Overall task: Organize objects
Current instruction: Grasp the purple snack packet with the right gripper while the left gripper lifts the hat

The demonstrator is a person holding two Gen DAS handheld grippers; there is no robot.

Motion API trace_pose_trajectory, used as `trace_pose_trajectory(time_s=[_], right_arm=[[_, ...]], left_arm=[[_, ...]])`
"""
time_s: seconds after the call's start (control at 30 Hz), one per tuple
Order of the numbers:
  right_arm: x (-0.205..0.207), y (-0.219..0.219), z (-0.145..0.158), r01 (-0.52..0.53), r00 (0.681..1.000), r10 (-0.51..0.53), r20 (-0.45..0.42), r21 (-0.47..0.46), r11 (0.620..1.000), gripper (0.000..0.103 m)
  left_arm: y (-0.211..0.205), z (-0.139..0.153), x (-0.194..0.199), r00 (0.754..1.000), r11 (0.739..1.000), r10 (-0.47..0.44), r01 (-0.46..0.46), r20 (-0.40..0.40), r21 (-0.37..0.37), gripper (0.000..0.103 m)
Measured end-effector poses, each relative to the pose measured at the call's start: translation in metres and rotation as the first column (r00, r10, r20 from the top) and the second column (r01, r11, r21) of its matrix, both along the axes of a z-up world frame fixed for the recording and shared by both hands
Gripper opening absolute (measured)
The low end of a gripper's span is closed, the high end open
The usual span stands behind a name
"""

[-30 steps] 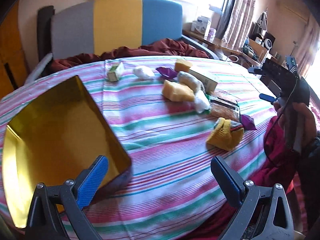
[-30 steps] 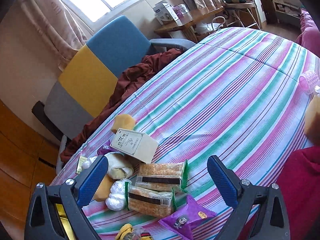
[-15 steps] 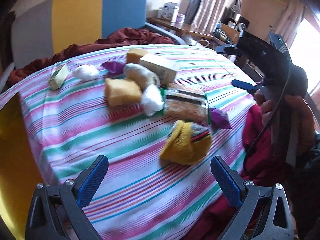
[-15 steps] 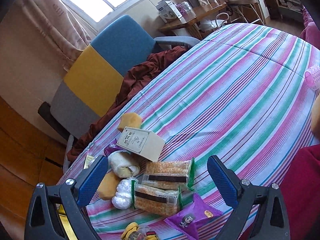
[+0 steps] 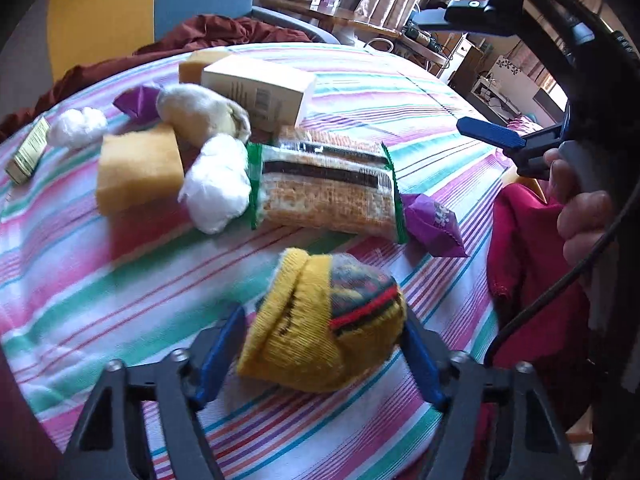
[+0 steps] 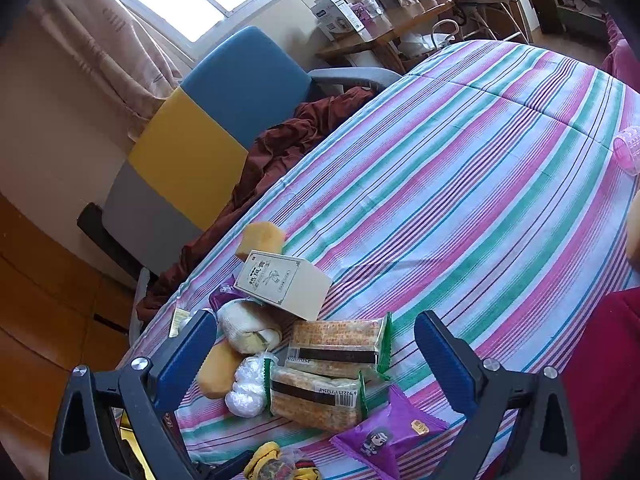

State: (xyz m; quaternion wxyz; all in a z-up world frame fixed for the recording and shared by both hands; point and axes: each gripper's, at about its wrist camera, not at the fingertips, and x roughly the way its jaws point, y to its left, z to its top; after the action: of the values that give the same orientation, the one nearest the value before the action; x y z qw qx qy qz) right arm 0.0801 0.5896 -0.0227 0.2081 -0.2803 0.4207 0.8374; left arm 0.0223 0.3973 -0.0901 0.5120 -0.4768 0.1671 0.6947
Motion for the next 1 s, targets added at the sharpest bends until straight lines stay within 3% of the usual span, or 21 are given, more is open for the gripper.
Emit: trace_pose_trajectory(time_s=[0.03, 0.13, 0.37, 0.47, 0.6, 0.73, 0.9, 1.0], right_arm=[[-0.001, 0.0, 0.0, -0.002, 1.0, 0.002, 0.002, 0.0, 1.0, 0.101], [-0.002, -0.001, -0.001, -0.007, 1.0, 0.007, 0.015, 0.005, 1.0, 0.101], [-0.009, -0.004, -0.004, -0.041, 0.997, 0.04, 0.063, 0.011, 0.999, 0.101], [-0.02, -0.007, -0.013, -0.077, 0.987, 0.079, 0.14, -0.02, 0.997, 0.101], [-0.044, -0.016, -0.03, -0.171, 0.911, 0.189, 0.367, -0.082, 0.982, 0.093], [-0.06, -0.037, -0.029, -0.321, 0.795, 0.316, 0.517, -0.084, 0.943, 0.093], [-0.069, -0.061, -0.036, -0.441, 0.631, 0.363, 0.685, -0.068, 0.895, 0.089], [-0.063, -0.058, -0.048, -0.399, 0.613, 0.339, 0.714, -0.09, 0.912, 0.087]], left_arm=[[-0.004, 0.001, 0.002, 1.0, 1.0, 0.001, -0.001, -0.007, 0.021, 0.06], [-0.02, 0.002, 0.002, 1.0, 0.999, 0.011, -0.011, -0.005, 0.043, 0.054], [-0.077, 0.001, 0.004, 0.992, 0.99, 0.118, -0.114, -0.04, 0.08, 0.052], [-0.095, 0.001, 0.0, 0.987, 0.985, 0.158, -0.155, -0.036, 0.082, 0.052], [-0.101, 0.0, -0.006, 0.983, 0.98, 0.18, -0.178, -0.024, 0.085, 0.052], [-0.103, 0.0, -0.007, 0.983, 0.979, 0.184, -0.182, -0.015, 0.094, 0.052], [-0.108, -0.001, -0.011, 0.98, 0.974, 0.201, -0.201, 0.01, 0.106, 0.053], [-0.111, 0.001, -0.011, 0.978, 0.972, 0.207, -0.208, 0.018, 0.113, 0.053]])
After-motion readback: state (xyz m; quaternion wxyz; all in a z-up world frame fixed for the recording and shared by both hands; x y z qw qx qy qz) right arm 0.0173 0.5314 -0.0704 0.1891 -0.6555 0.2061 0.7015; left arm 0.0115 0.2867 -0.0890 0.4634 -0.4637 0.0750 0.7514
